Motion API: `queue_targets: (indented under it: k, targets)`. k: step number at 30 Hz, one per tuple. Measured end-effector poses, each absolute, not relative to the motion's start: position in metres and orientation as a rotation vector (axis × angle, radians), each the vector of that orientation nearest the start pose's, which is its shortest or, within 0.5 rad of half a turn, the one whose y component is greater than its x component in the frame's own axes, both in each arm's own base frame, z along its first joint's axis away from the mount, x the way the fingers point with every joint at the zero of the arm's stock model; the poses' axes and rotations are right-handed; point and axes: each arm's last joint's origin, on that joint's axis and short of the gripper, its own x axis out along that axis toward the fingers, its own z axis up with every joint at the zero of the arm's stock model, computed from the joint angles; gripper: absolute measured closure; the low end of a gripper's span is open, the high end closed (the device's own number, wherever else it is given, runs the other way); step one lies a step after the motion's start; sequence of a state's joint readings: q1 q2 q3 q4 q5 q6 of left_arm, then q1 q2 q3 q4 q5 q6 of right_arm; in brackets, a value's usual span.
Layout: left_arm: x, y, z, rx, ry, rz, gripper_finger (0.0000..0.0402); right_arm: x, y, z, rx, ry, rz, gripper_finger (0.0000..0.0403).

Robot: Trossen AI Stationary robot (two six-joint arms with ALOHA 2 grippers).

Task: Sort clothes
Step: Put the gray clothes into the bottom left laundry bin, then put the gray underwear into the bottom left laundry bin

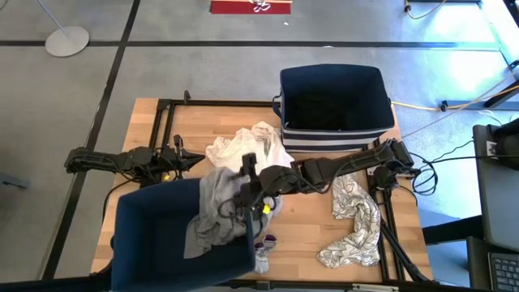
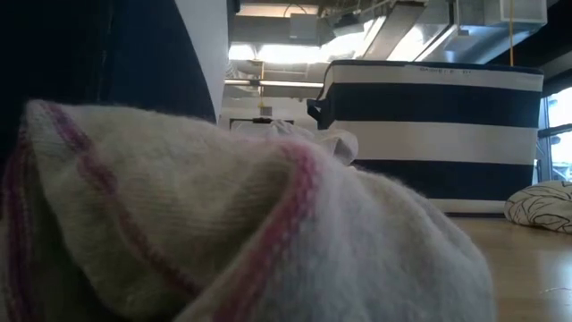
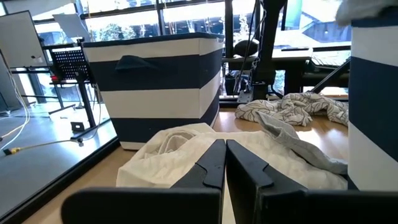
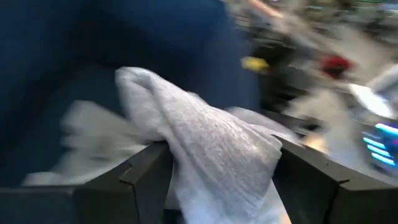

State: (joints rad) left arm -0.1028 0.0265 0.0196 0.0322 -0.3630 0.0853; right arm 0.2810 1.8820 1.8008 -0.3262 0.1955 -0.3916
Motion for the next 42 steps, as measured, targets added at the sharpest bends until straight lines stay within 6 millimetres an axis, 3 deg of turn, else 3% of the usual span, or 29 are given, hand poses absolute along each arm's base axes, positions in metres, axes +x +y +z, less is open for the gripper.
queue_targets:
  k: [7,9,13,16,22,27,33,37,42]
  targets:
    - [0.097,0.000,0.171,0.079,-0.013,0.261,0.0399,0.418,0.127,0.353,-0.264,0.390,0.476,0.0150]
    - [0.097,0.000,0.171,0.079,-0.013,0.261,0.0399,0.416,0.128,0.350,-0.239,0.430,0.497,0.0150]
    - [0.097,0.000,0.171,0.079,-0.013,0.261,0.0399,0.414,0.123,0.352,-0.284,0.461,0.322,0.0150]
    - [0.097,0.000,0.171,0.078,-0.013,0.261,0.0399,0.413,0.117,0.364,-0.330,0.398,0.158,0.0150]
    - [0.097,0.000,0.171,0.074,-0.014,0.261,0.0399,0.418,0.119,0.378,-0.397,0.246,0.174,0.0150]
    - [0.097,0.000,0.171,0.072,-0.013,0.261,0.0399,0.406,0.118,0.364,-0.417,0.452,0.120,0.0150]
    - [0.097,0.000,0.171,0.066,-0.013,0.261,0.0399,0.376,0.120,0.366,-0.272,0.642,0.036,0.0150]
    - [0.097,0.000,0.171,0.072,-0.012,0.261,0.0399,0.357,0.130,0.349,-0.266,0.739,0.015,0.0150]
    - [0.097,0.000,0.171,0.056,-0.014,0.261,0.0399,0.328,0.122,0.301,-0.191,0.784,-0.080,0.0150]
